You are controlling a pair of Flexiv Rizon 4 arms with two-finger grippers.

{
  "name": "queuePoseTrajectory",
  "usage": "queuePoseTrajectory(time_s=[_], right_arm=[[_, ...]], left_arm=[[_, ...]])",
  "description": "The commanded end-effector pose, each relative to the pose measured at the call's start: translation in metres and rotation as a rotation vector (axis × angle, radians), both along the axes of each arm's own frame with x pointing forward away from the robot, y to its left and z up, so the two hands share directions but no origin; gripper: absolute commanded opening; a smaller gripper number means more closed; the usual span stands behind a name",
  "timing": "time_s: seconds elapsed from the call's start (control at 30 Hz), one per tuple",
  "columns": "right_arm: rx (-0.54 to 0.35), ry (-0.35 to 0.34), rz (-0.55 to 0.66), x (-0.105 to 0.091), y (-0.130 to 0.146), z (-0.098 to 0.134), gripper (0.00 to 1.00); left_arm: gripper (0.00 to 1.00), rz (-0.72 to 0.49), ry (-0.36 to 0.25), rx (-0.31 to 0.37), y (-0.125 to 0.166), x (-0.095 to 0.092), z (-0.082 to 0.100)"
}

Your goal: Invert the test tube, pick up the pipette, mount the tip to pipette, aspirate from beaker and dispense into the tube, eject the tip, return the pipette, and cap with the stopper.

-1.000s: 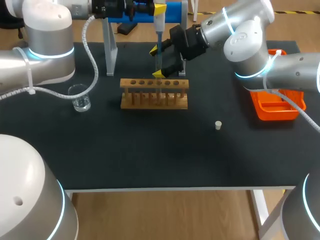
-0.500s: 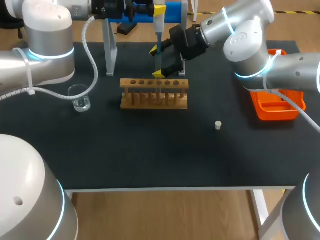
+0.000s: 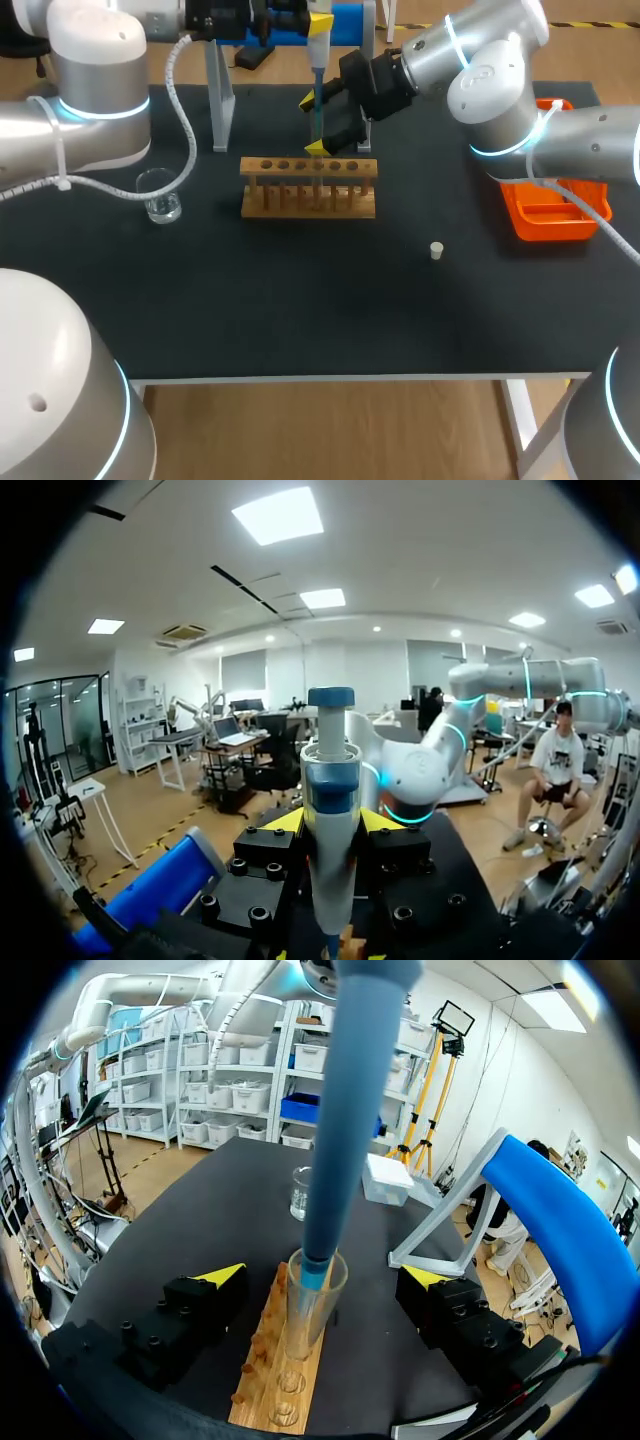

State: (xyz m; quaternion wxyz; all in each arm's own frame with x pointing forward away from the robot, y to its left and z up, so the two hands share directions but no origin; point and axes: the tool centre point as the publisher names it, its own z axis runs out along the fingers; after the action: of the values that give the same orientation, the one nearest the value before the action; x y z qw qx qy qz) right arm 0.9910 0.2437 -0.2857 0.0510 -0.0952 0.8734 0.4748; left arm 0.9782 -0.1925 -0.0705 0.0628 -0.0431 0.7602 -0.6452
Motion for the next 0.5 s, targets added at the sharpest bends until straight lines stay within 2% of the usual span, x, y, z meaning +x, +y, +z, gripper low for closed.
queuePoseTrajectory(time_s=[0.03, 0.5], right_arm=[[-0.002, 0.001, 0.001, -0.0001, -0.0007, 0.0007, 1.0], [-0.002, 0.001, 0.001, -0.0001, -0.0007, 0.0007, 1.0]], left_arm=[[0.0, 0.001, -0.001, 0.002, -0.0007, 0.0007, -0.0004], [0.0, 0.002, 0.0, 0.003, -0.002, 0.0005, -0.0044]])
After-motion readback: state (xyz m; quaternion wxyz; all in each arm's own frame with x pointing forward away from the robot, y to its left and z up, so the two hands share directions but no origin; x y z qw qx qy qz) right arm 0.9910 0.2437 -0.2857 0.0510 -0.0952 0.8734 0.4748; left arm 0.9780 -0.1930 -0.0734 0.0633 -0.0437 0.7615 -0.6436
